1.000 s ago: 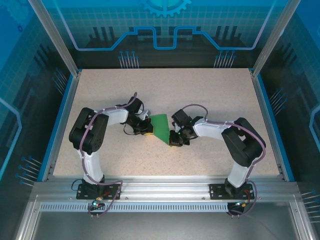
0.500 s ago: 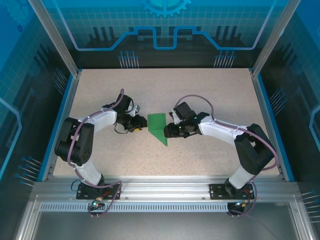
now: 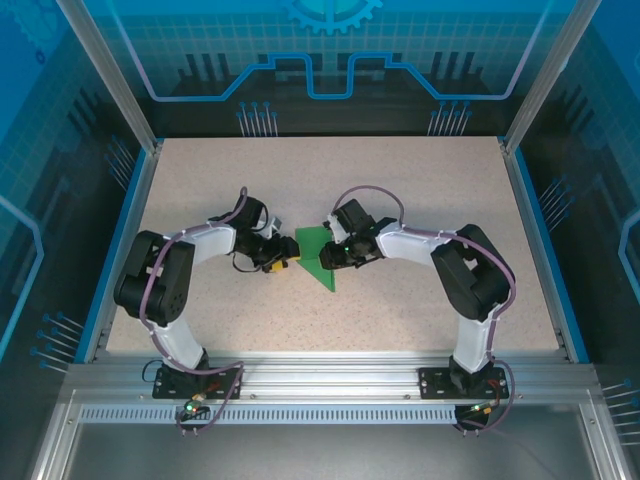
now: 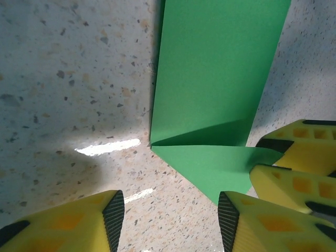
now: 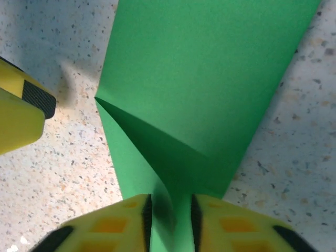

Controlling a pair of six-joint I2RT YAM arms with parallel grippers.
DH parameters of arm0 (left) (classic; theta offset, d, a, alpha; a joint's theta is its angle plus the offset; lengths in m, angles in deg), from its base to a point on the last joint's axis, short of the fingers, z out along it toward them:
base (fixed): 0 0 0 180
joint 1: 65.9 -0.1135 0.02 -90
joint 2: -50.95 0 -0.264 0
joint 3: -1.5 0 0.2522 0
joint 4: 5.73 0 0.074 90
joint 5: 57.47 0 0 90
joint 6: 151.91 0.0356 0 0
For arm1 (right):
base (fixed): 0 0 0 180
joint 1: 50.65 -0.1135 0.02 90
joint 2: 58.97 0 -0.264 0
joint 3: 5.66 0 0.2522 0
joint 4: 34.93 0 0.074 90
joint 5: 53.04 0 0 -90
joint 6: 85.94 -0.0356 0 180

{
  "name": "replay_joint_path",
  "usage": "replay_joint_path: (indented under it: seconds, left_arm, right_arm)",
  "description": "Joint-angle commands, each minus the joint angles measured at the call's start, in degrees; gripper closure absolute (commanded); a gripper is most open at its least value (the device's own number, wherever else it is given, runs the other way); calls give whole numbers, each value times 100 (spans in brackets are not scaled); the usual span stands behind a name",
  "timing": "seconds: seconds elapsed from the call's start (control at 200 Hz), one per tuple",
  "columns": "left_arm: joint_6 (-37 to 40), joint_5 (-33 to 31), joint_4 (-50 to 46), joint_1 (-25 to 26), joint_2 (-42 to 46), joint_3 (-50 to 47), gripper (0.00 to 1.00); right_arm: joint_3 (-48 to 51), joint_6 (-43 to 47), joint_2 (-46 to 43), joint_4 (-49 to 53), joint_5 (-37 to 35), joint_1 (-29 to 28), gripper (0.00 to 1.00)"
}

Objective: Fold a paper plane with a square sheet of paper (fold left side to right side)
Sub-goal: Fourth fold the wing at the center of the table.

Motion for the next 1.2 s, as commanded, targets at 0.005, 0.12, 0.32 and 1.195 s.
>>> replay_joint_path:
  seconds: [0.005, 0.12, 0.32, 1.195]
  left_arm:
    - [-136, 327, 178, 24, -122, -52, 46]
    - [-203, 456, 288, 93, -223, 27, 47]
    - [-285, 530, 356, 296, -445, 328, 49]
    - [-455, 457, -111, 661, -540, 1144, 70]
  right_arm:
    - [-77, 92, -22, 45, -16, 106, 86]
    - [16, 84, -106, 46, -39, 138, 92]
    - [18, 97, -100, 55, -31, 142, 92]
    - [623, 250, -1405, 399, -1785, -823, 53]
